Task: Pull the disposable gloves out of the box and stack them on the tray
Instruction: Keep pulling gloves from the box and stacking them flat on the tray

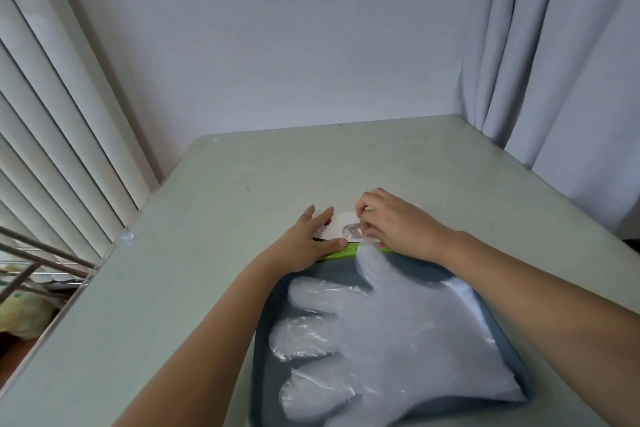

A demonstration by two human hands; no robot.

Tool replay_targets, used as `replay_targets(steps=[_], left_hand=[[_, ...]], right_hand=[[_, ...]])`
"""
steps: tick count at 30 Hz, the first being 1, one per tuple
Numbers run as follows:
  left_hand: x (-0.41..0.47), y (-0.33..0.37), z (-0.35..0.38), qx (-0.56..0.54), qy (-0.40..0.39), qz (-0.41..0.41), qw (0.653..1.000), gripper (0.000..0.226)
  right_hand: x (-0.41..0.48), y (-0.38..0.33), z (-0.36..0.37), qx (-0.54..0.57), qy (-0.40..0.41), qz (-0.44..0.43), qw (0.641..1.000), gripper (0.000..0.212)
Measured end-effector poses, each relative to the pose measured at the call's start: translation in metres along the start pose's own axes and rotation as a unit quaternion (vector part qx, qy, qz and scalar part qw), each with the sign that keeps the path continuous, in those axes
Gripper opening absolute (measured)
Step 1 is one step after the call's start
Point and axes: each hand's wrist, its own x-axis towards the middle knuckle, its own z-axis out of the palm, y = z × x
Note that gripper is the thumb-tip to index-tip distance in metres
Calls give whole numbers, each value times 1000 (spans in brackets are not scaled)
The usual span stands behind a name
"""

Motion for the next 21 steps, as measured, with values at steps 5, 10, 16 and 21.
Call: replay_targets(steps=[5, 10, 16, 21], left_hand=[[-2, 1, -1, -6, 2, 1, 1000, 76], [-2, 3, -1, 3, 6, 4, 1000, 74], [-4, 5, 0, -1, 8, 10, 1000, 73], [-4, 2, 0, -5, 5, 6, 1000, 75]], right_hand=[[-3, -1, -7, 92, -47, 45, 994, 37], [11, -1, -9, 67, -89, 56, 992, 30], [12, -7, 3, 88, -21, 73, 993, 15], [2, -9, 7, 188, 35, 144, 971, 9]])
